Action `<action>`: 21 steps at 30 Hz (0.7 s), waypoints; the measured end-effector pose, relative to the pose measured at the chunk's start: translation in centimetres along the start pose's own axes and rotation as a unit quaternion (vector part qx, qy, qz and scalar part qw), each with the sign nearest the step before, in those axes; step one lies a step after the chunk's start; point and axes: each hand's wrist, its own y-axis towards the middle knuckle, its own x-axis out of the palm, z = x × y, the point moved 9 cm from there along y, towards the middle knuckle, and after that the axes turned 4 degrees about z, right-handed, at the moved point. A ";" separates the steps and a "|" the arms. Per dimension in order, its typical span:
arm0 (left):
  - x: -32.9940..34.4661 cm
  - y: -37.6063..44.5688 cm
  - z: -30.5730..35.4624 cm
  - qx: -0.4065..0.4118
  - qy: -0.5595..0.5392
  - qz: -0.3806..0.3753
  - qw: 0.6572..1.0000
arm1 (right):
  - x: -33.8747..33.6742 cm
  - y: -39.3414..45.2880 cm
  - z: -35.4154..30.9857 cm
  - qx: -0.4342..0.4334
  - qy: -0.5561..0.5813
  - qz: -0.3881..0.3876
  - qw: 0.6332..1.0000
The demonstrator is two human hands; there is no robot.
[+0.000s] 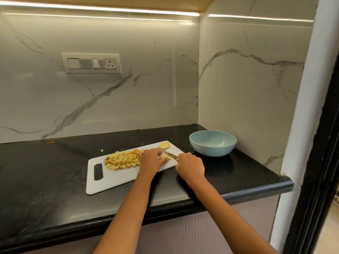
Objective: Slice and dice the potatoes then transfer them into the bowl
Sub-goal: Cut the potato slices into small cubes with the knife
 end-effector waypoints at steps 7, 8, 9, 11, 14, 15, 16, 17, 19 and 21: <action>-0.1 0.1 -0.3 -0.021 -0.016 0.004 1.000 | -0.5 -0.9 -0.8 -0.009 -0.020 0.010 1.000; 0.0 0.2 -0.4 -0.026 -0.013 0.001 1.000 | -0.6 -0.9 -0.9 -0.010 -0.020 0.011 1.000; 0.1 0.3 -0.5 -0.030 -0.014 -0.001 0.999 | -0.6 -0.9 -1.0 -0.011 -0.021 0.009 1.000; 0.2 0.4 -0.7 -0.036 -0.019 -0.002 0.999 | -0.7 -1.1 -1.1 -0.012 -0.025 0.006 1.000; 0.2 0.4 -0.7 -0.037 -0.022 -0.004 0.999 | -0.7 -1.3 -1.2 -0.020 -0.035 0.001 0.999; 0.2 0.5 -0.6 -0.037 -0.023 -0.006 0.999 | -0.8 -1.3 -1.4 -0.026 -0.041 0.000 0.999; 0.2 0.5 -0.6 -0.036 -0.024 -0.009 0.999 | -0.8 -1.3 -1.6 -0.032 -0.047 -0.002 0.998; 0.3 0.5 -0.6 -0.033 -0.023 -0.010 0.999 | -0.7 -1.3 -1.7 -0.037 -0.052 -0.007 0.998; 0.2 0.5 -0.5 -0.032 -0.027 -0.007 0.999 | -0.7 -1.0 -2.0 -0.047 -0.060 -0.018 0.997; 0.1 0.6 -0.7 -0.036 -0.035 0.002 0.999 | -0.6 -0.7 -2.3 -0.056 -0.063 -0.027 0.996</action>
